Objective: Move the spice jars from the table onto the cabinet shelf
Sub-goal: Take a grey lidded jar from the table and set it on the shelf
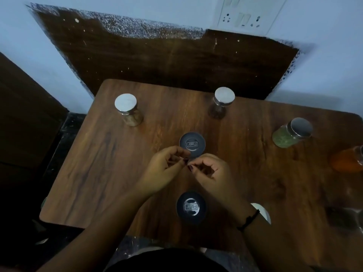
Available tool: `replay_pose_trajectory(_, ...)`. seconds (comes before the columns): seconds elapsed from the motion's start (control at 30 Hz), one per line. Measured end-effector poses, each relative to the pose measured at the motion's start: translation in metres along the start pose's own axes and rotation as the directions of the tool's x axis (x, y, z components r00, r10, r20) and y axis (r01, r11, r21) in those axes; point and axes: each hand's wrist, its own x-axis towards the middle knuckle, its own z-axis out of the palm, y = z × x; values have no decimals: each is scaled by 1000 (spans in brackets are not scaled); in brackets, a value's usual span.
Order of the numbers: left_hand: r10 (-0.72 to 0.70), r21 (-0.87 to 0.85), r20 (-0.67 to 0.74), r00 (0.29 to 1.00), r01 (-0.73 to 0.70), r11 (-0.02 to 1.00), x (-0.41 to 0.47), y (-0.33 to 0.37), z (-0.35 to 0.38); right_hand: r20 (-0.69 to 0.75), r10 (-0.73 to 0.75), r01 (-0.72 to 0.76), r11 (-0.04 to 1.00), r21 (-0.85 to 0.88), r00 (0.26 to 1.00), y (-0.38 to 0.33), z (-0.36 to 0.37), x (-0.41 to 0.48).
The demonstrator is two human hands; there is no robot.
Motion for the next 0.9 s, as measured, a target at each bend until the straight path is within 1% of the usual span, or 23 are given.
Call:
replay_pose_trajectory(0.17,-27,10,2,1000,27,1000,-10,-9,10,9,3,-3,1000,0,1000,11,4,-11)
replay_pose_trajectory(0.23,-35,45,21,999,34,998,-16,-16,11,23,17,-16,1000,-21,1000,18,5,-15)
replay_pose_trajectory(0.33,-44,189,86,995,27,982,-27,-25,13,71,56,-48,993,-106,996,31,7,-24)
replay_pose_trajectory(0.4,-132,275,145,981,88,957,-35,-28,17,62,101,-90,983,-163,993,40,10,-32)
replay_pose_trajectory(0.47,-233,301,208,950,165,939,-43,-30,21,37,149,-140,972,-191,988,47,13,-39)
replay_pose_trajectory(0.5,-266,325,240,934,181,928,-45,-31,23,34,173,-162,965,-207,984,49,15,-42)
replay_pose_trajectory(0.57,-292,410,296,910,155,899,-50,-32,29,33,203,-189,951,-244,979,54,17,-47)
replay_pose_trajectory(0.63,-275,469,327,904,97,878,-54,-33,32,40,221,-202,942,-267,975,58,19,-52)
replay_pose_trajectory(0.77,-241,538,302,922,44,842,-63,-45,43,45,250,-228,933,-279,967,65,19,-59)
replay_pose_trajectory(0.9,-182,510,187,965,62,858,-74,-56,61,34,230,-211,933,-290,973,66,19,-60)
